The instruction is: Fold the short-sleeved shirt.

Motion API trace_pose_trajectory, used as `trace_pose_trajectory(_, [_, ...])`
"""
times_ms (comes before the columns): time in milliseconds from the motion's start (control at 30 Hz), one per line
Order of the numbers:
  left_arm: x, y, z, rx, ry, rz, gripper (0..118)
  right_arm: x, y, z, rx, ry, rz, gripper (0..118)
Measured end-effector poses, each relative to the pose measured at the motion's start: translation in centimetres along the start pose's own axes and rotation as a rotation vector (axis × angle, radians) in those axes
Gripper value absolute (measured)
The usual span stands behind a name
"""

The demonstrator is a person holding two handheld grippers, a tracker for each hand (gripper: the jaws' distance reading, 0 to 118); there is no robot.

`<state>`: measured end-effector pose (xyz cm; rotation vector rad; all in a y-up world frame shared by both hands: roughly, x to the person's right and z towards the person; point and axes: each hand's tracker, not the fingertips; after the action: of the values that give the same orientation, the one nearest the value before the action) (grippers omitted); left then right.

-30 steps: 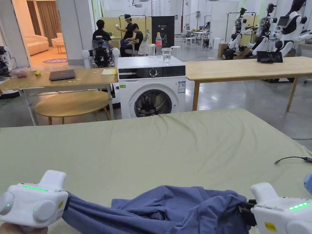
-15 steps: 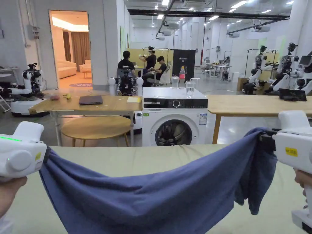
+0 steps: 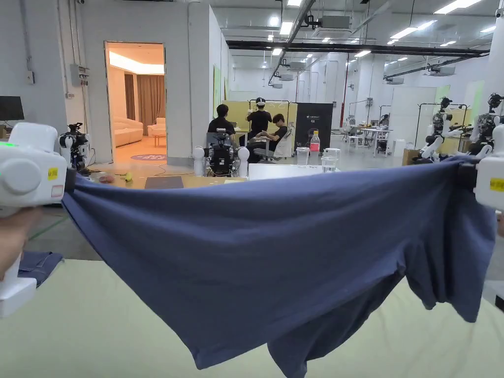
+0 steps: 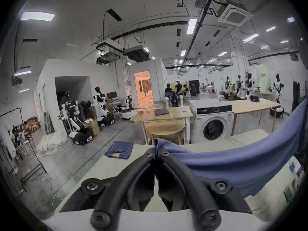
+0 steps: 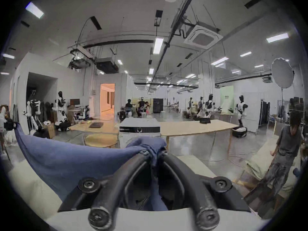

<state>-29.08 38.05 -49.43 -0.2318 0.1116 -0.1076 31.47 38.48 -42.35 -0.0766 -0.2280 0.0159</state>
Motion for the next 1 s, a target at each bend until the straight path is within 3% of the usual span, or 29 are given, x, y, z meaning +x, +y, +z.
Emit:
trace_pose_trajectory(133, [0.9, -5.3, -3.8, -0.086, -0.001, 0.029, 0, -1.1, -6.0, -2.3, -0.081, -0.018, 0.056, 2])
trace_pose_trajectory(300, [1.7, -11.9, -5.0, -0.169, -0.049, 0.094, 0, -0.8, -12.4, -2.5, -0.125, -0.043, 0.052, 2])
trace_pose_trajectory(567, [-0.4, -17.6, 3.4, -0.241, -0.151, 0.108, 0, 3.3, -17.3, 6.7, -0.200, 0.043, 0.016, 2])
trace_pose_trajectory(667, [-0.9, -23.2, 7.6, -0.297, -0.156, 0.064, 0, 4.2, -22.5, 11.4, -0.303, 0.069, 0.052, 2])
trace_pose_trajectory(833, [-2.4, -35.8, 12.5, -0.499, -0.166, 0.220, 0, 4.3, -34.7, 18.0, -0.519, 0.119, 0.102, 3])
trace_pose_trajectory(933, [-2.2, -40.6, 14.4, -0.540, -0.160, 0.217, 0, 4.1, -40.1, 20.9, -0.645, 0.099, 0.043, 3])
trace_pose_trajectory(1000, [-2.3, -41.4, 14.6, -0.539, -0.169, 0.218, 0, 4.8, -41.3, 21.5, -0.683, 0.114, -0.081, 10])
